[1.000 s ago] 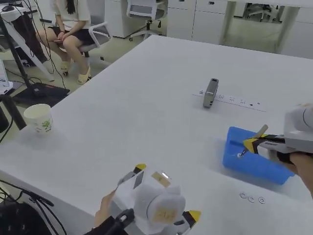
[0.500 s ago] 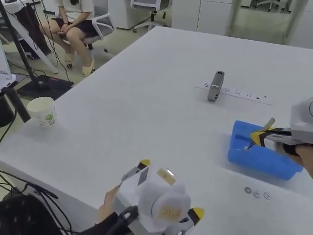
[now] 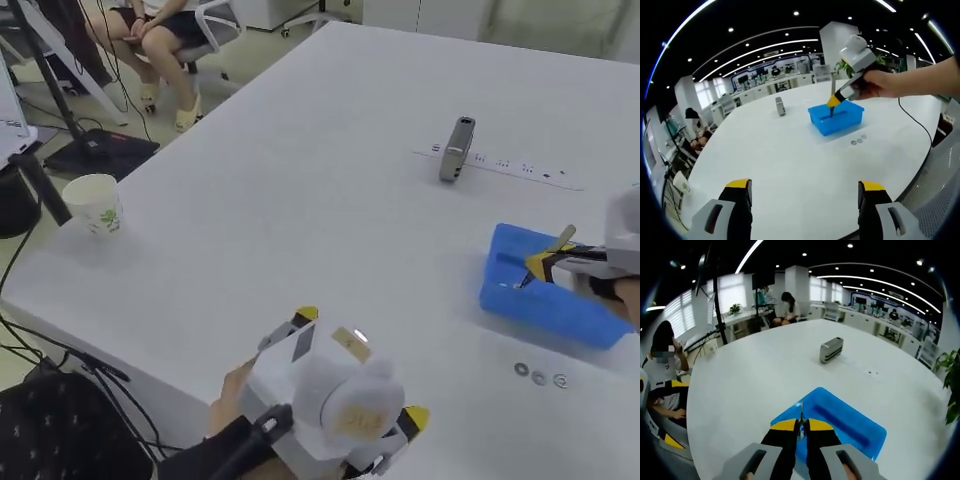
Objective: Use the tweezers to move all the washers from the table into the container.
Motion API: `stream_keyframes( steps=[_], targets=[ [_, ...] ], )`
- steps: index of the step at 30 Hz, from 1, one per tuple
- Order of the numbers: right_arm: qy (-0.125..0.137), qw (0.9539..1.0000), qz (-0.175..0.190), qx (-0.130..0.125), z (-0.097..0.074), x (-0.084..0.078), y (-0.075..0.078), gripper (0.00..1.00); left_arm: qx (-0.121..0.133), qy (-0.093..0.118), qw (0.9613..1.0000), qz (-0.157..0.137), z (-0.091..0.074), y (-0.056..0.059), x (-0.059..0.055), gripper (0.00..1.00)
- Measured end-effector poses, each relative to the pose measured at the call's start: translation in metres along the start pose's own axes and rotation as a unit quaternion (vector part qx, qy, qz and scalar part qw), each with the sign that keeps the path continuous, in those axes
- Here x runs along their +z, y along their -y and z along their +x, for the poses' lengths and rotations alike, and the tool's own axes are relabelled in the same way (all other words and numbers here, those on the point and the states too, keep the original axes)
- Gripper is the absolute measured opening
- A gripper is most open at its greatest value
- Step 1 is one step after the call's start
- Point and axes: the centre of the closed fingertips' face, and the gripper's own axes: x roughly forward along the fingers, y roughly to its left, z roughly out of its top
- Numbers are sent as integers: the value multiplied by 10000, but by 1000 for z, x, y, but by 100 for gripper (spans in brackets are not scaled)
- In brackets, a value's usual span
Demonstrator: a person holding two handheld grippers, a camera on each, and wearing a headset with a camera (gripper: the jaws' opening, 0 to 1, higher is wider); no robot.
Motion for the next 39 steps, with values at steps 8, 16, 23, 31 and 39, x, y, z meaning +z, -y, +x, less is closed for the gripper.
stream_keyframes(
  steps=[8, 16, 23, 31, 39],
  targets=[
    [-203, 9995, -228, -99, 11, -9, 4, 2, 5, -51, 10000, 3, 1, -1, -2, 88],
    [-252, 9995, -147, -74, 18, -15, 5, 2, -20, -108, 9999, 4, 1, 0, -4, 89],
    [-225, 9997, -11, -43, 20, -16, 7, 2, -23, -150, 9999, 33, 1, 1, -6, 89],
    [-224, 9997, 2, -51, 24, -18, 7, 3, 3, -167, 9999, 41, 2, 0, -7, 88],
    [-208, 9997, 31, -102, 23, -19, 7, 3, 2, -197, 9998, 71, 2, 0, -7, 89]
  ],
)
